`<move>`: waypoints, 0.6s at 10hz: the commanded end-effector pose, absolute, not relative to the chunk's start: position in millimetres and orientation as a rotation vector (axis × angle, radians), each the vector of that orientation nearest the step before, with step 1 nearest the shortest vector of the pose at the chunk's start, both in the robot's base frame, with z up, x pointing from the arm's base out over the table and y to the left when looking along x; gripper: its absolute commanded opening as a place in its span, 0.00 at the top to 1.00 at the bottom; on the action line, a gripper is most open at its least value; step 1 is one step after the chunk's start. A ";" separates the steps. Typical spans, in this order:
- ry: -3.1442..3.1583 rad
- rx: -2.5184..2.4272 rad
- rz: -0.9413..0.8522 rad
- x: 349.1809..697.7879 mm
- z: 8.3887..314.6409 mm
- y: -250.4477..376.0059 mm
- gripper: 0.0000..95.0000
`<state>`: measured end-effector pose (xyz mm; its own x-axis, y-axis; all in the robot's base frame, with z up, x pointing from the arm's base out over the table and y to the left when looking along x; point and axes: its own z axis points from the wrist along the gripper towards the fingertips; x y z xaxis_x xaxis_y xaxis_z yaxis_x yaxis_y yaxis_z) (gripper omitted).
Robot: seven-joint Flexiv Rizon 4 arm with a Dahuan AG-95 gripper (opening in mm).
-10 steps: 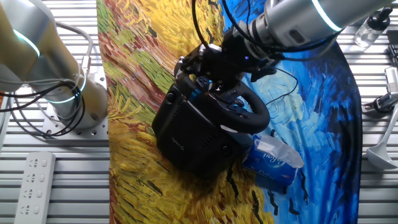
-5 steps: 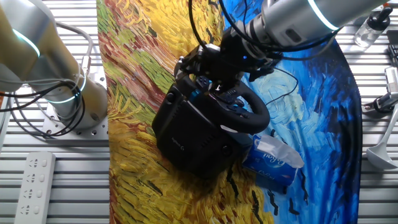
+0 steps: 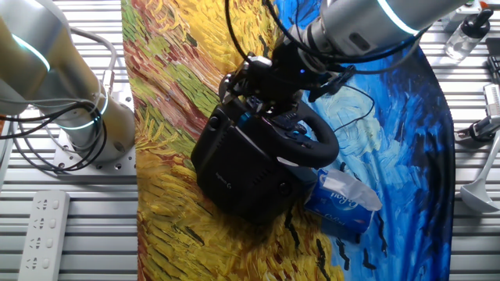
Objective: Rotate the steering wheel 90 degrees clockwise
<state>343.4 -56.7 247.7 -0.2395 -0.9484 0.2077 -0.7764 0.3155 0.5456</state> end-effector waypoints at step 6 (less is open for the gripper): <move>-2.122 1.462 -0.449 345.9 247.5 -53.7 0.60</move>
